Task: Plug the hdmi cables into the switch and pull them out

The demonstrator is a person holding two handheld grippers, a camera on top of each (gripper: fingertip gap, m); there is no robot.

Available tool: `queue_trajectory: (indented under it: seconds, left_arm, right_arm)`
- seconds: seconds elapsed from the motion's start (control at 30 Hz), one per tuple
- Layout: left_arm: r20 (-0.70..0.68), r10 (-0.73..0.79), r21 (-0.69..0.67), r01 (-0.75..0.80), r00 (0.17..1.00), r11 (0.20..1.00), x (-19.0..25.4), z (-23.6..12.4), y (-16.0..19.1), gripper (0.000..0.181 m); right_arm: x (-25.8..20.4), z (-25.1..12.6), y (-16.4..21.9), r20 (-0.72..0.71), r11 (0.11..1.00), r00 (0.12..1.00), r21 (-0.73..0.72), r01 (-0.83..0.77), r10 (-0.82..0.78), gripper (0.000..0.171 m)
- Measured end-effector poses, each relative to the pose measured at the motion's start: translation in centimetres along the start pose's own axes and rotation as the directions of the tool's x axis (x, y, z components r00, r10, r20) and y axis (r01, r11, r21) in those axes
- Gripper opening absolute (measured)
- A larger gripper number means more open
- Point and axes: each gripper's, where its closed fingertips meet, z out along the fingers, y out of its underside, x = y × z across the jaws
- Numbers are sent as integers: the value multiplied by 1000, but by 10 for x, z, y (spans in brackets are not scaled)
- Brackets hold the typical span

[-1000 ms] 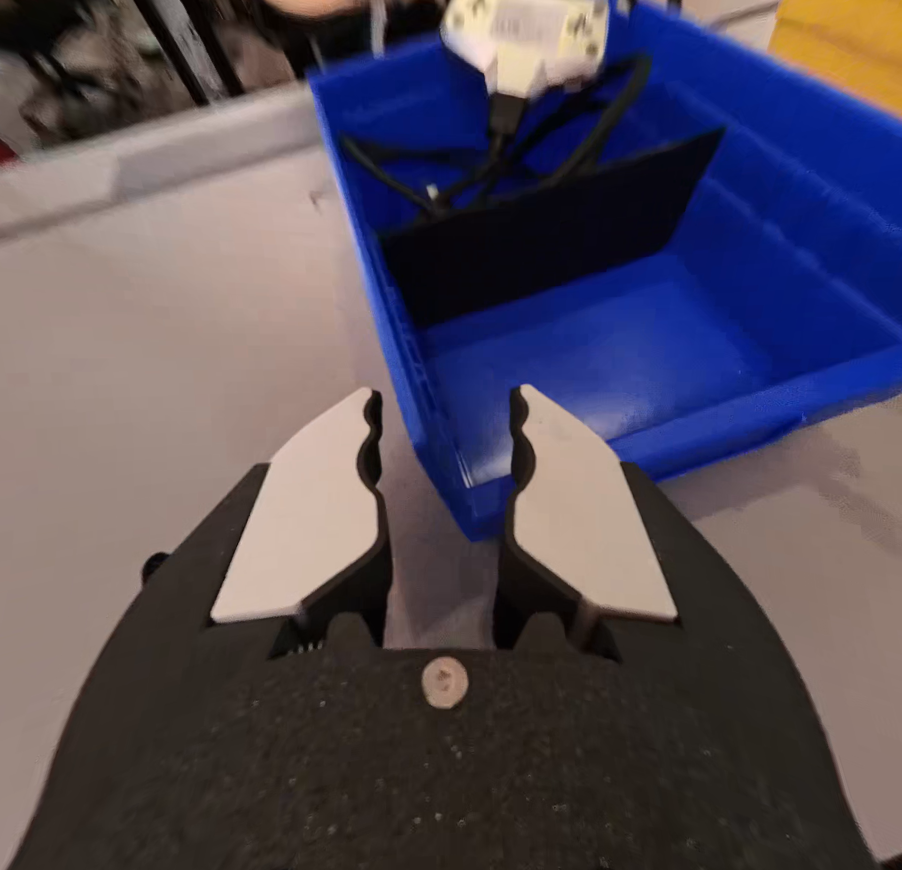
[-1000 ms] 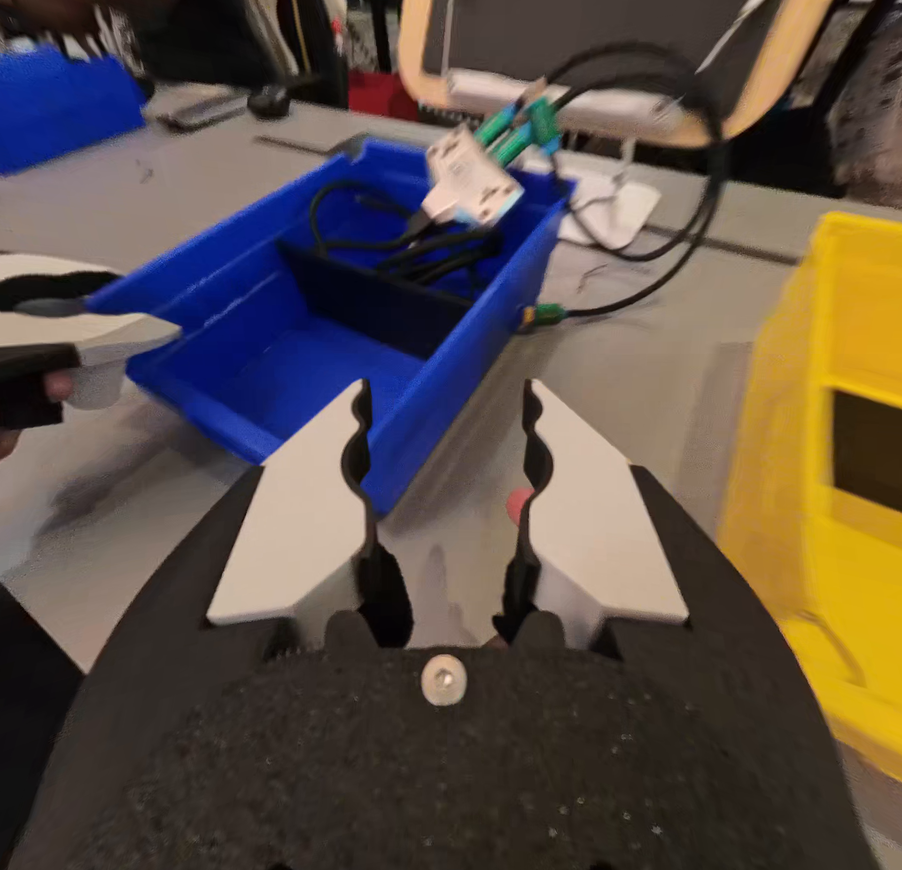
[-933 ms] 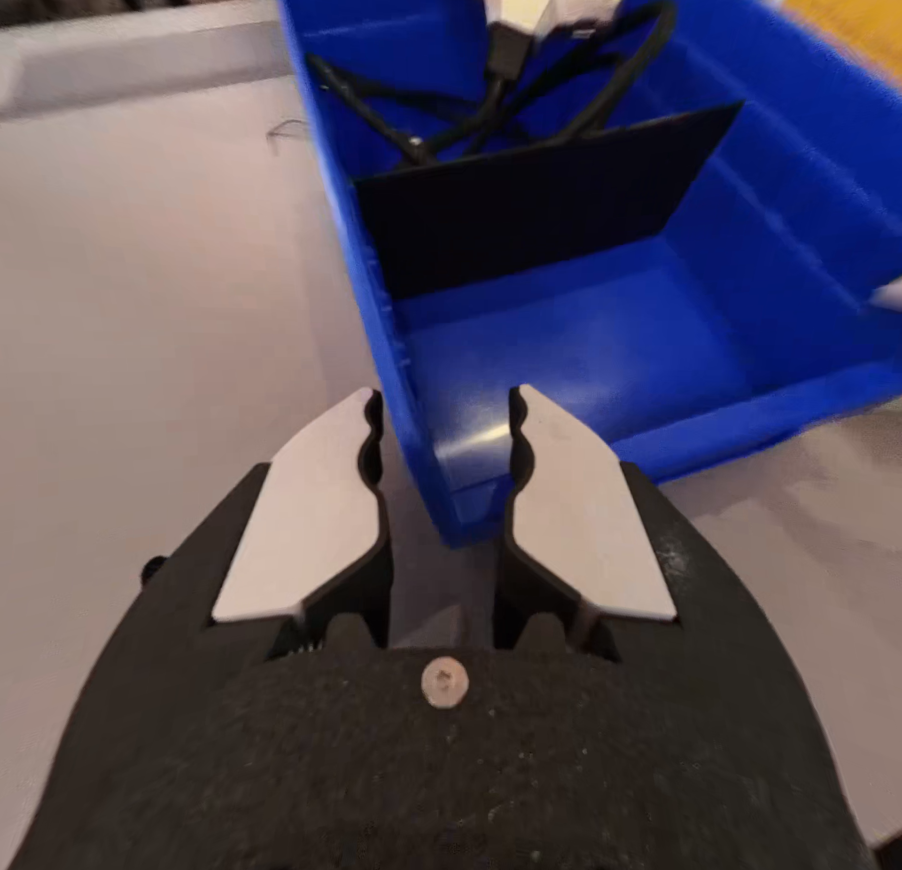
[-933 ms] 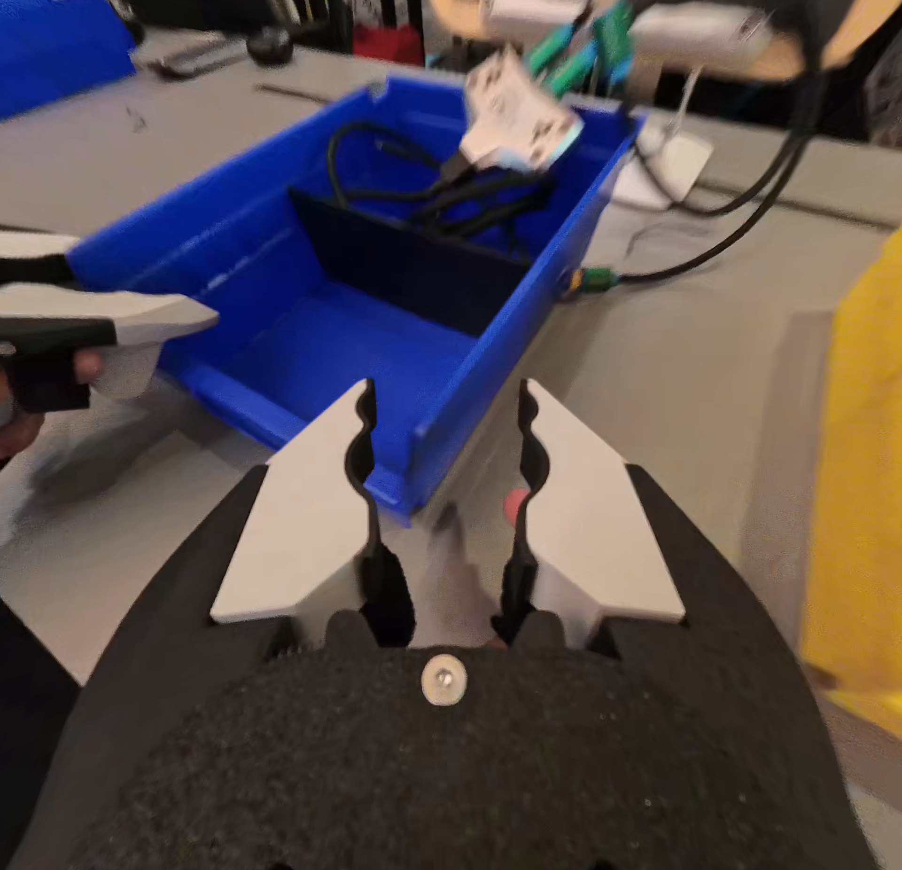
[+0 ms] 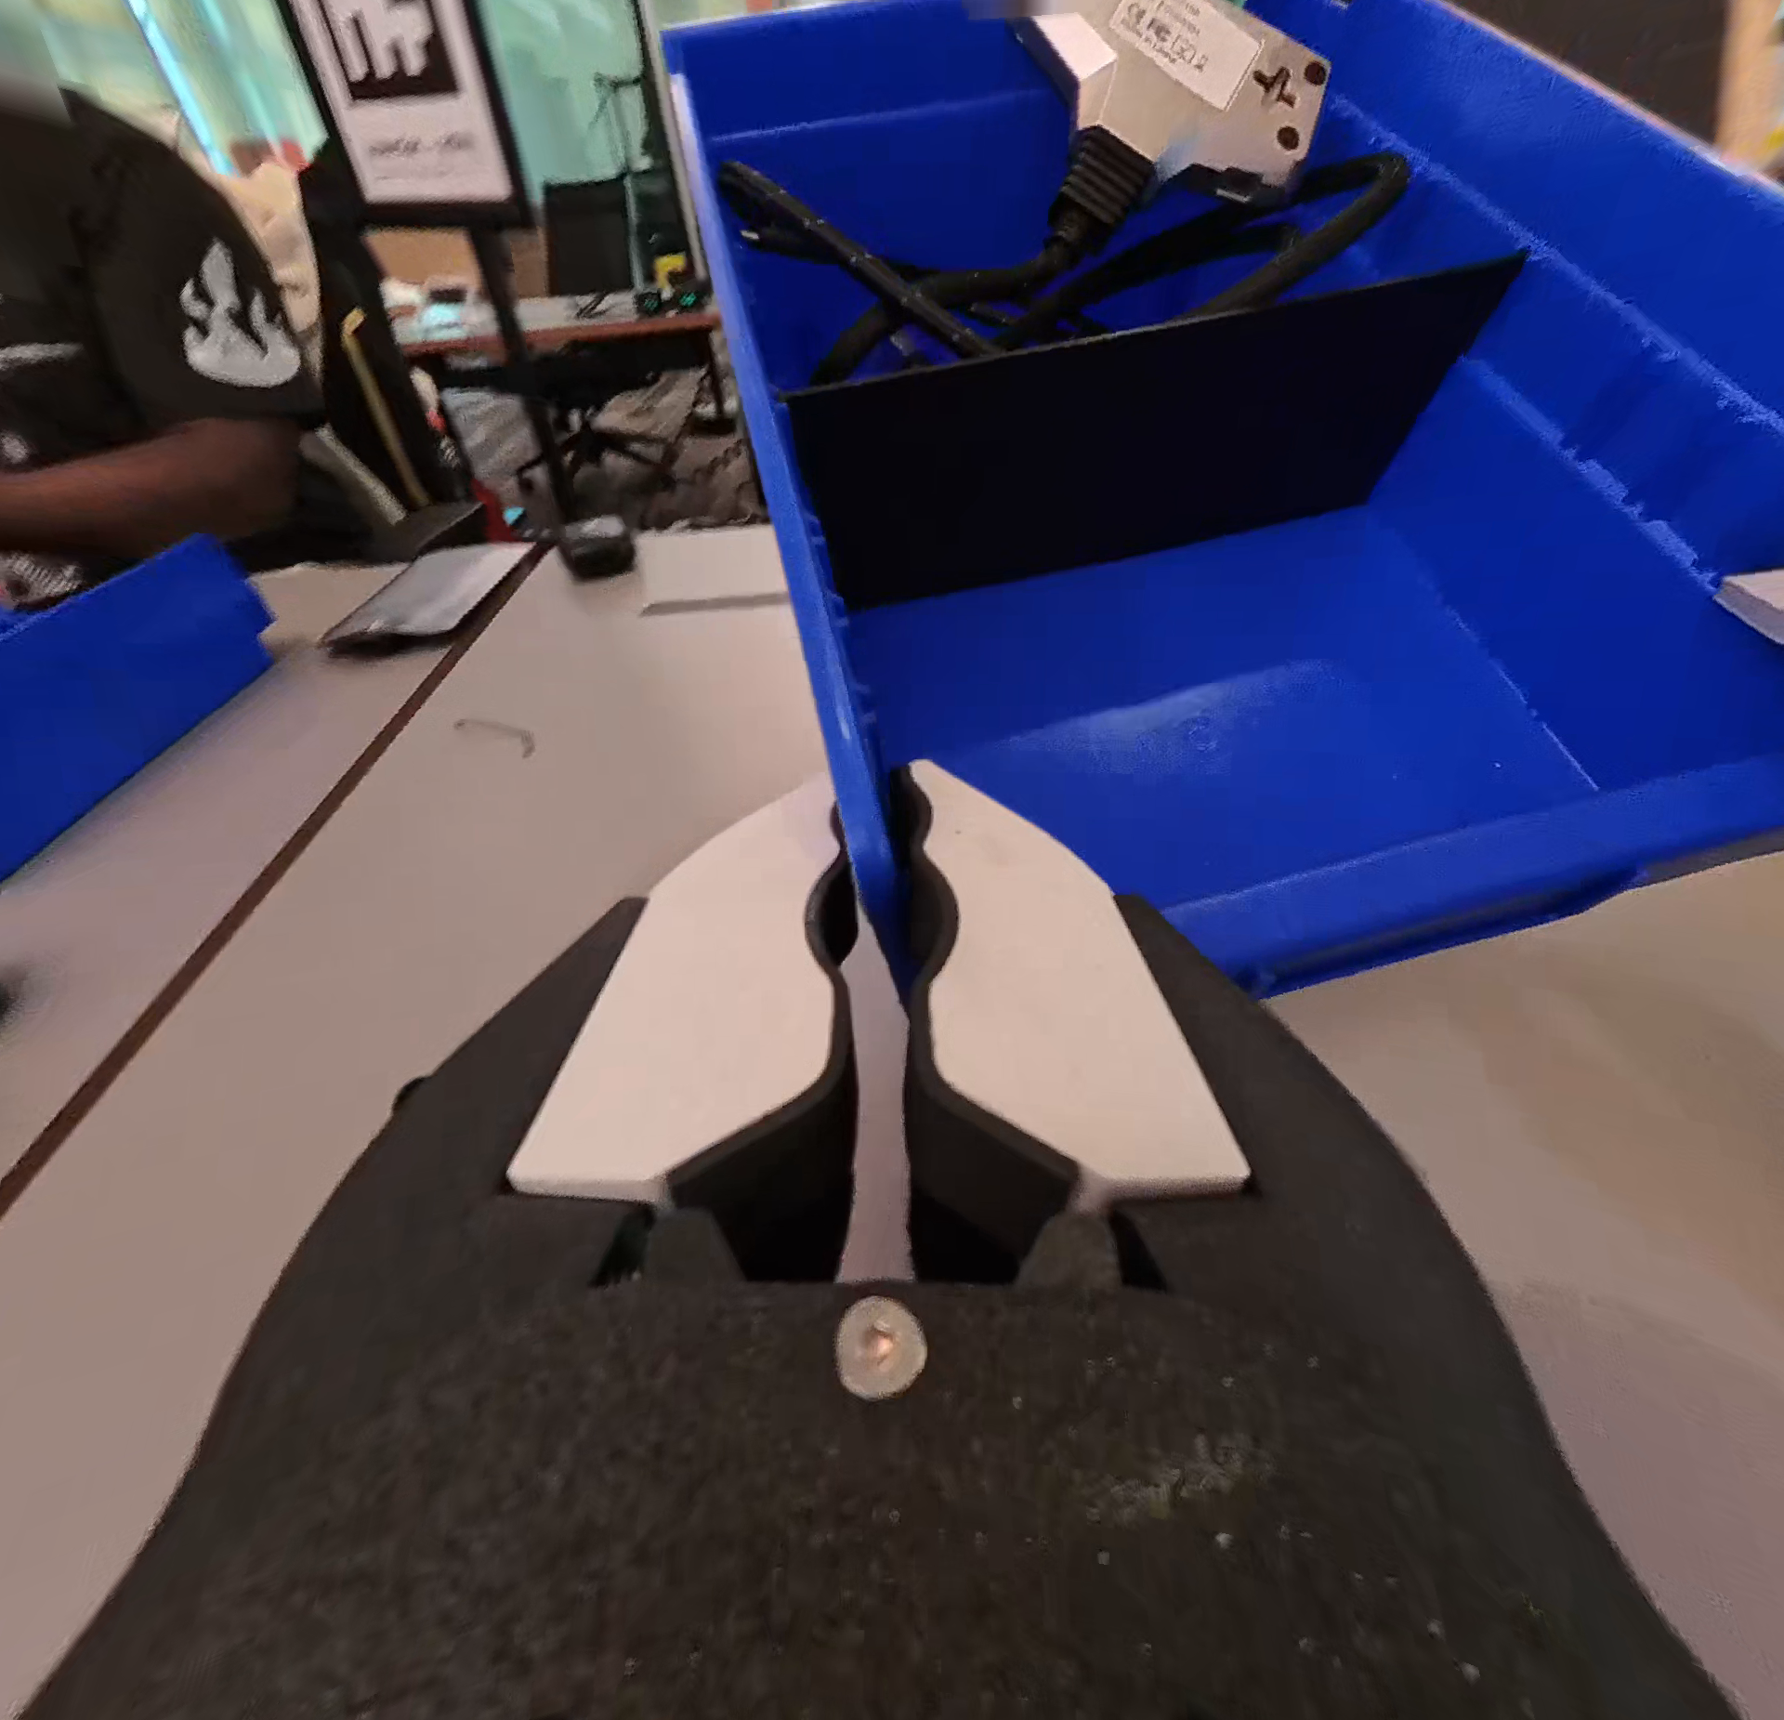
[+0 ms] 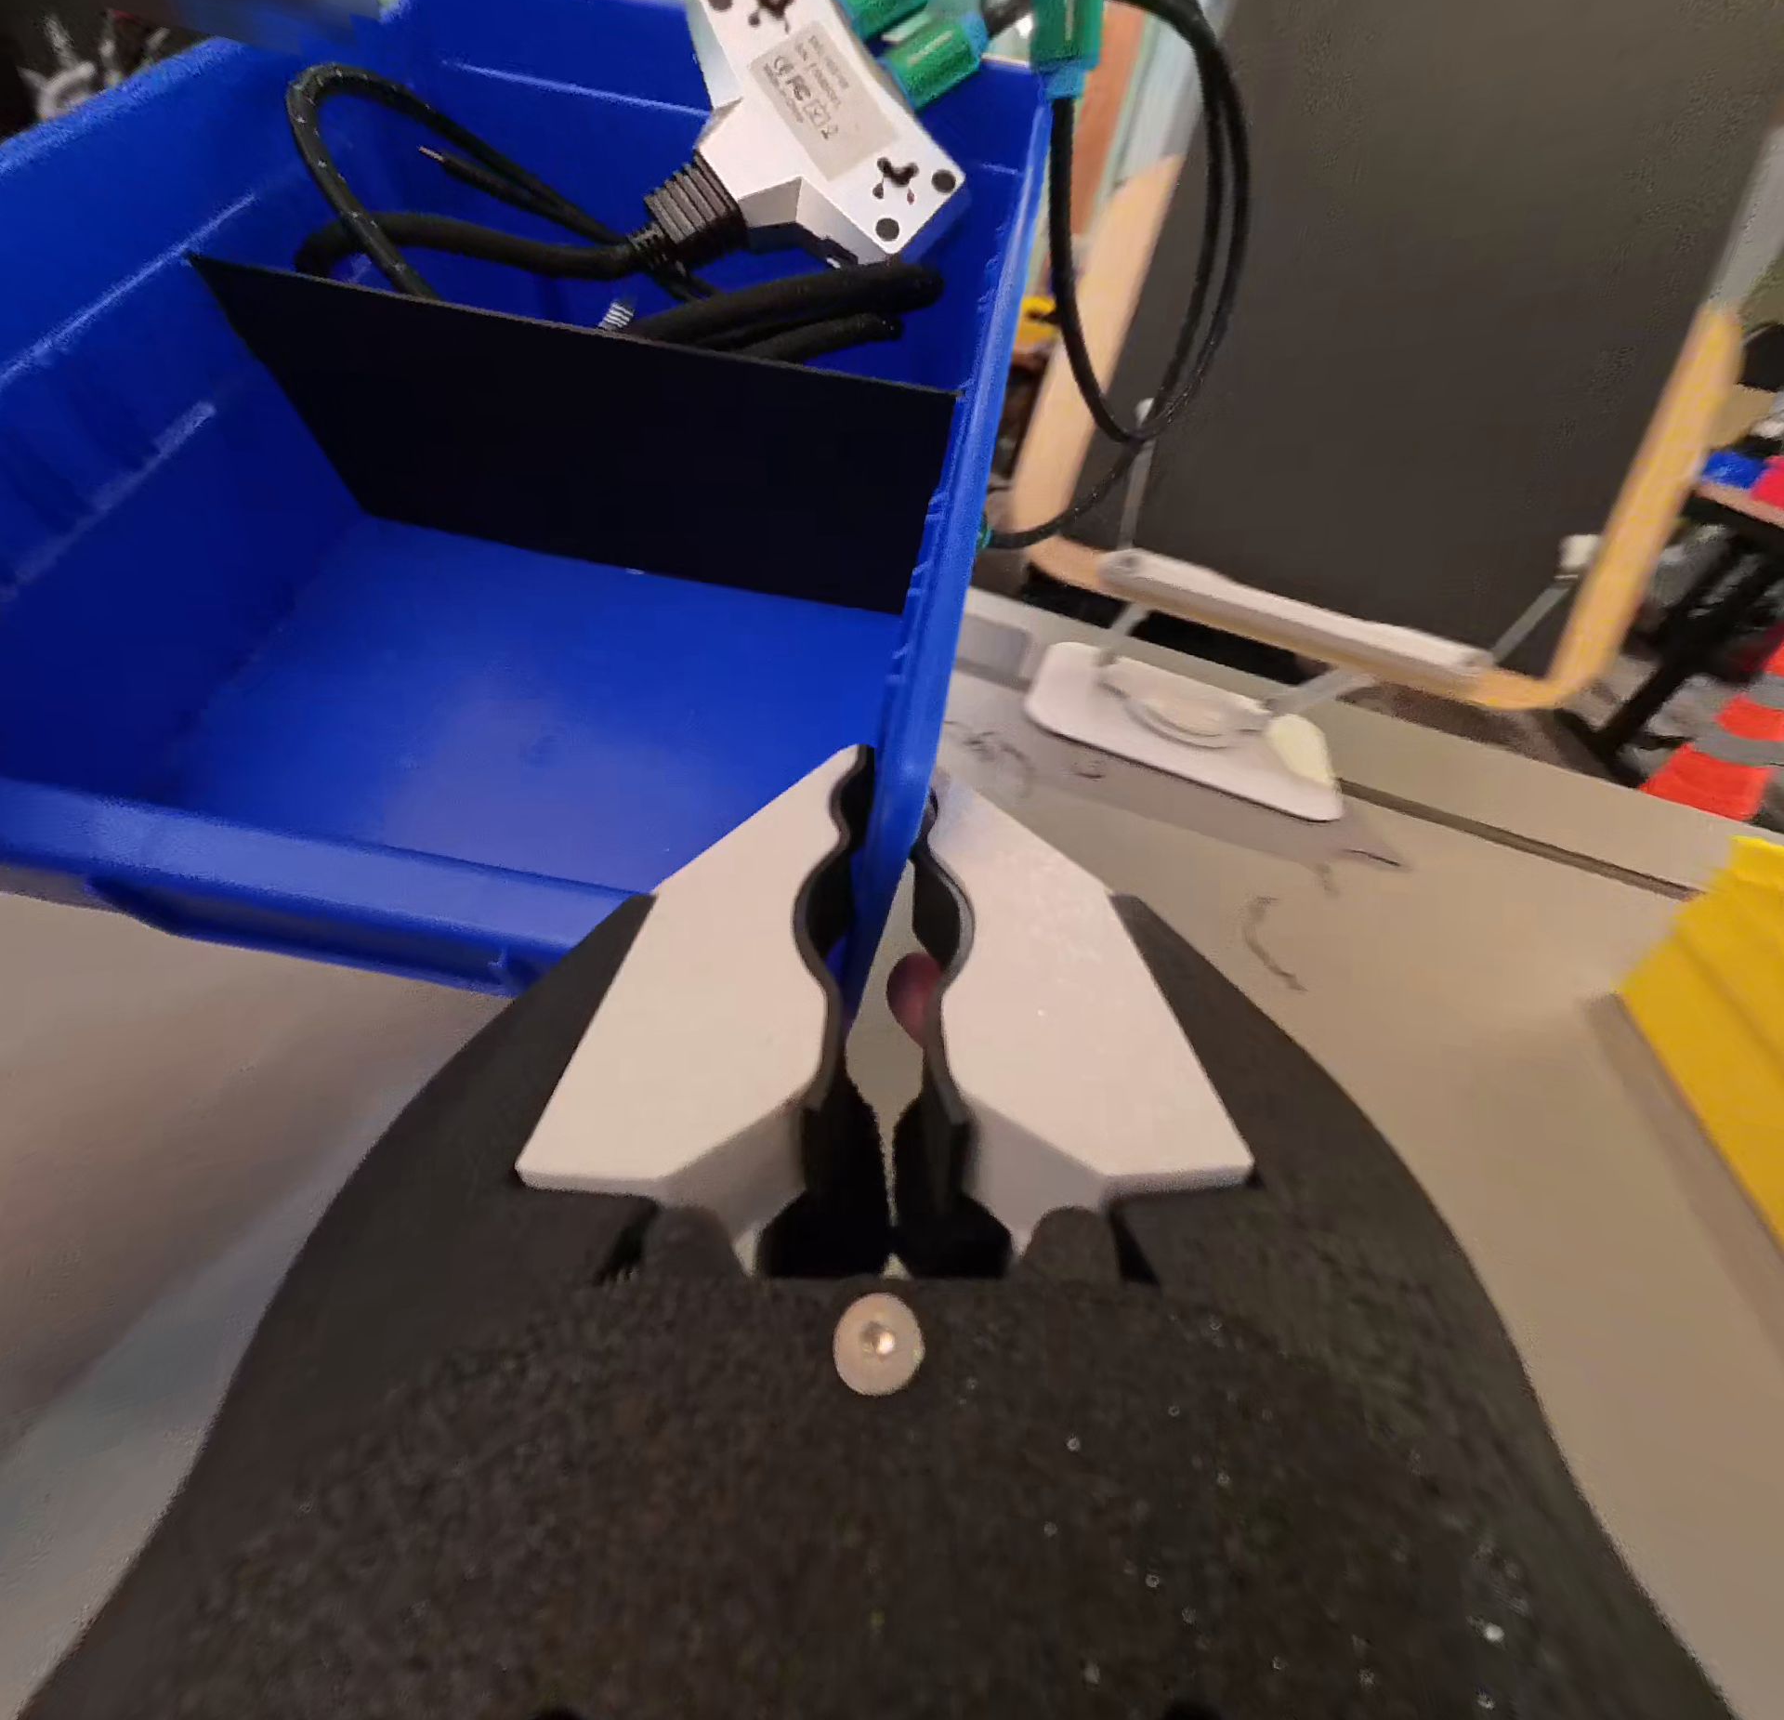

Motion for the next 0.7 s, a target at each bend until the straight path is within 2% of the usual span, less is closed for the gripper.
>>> queue_trajectory:
  seconds: [0.17,0.33,0.43,0.53,0.7]
  left_arm:
    - [36,-10,-167,16,999,986,-49,22,39,3]
    - [-31,45,-331,-53,998,942,-55,62,72,3]
    - [-82,91,-354,-115,992,928,-51,86,80,4]
    - [-87,154,-378,-176,984,909,-51,106,83,5]
    - [-98,63,-375,-96,993,922,-52,111,89,5]
  right_arm:
    - [-56,46,27,80,991,997,-135,-14,25,3]
    - [-68,76,76,96,958,993,-285,-41,71,4]
    - [-65,82,92,89,952,992,-300,-53,84,8]
    - [-64,84,98,117,949,980,-291,-122,161,15]
    - [-70,81,97,269,929,935,-348,-129,231,23]
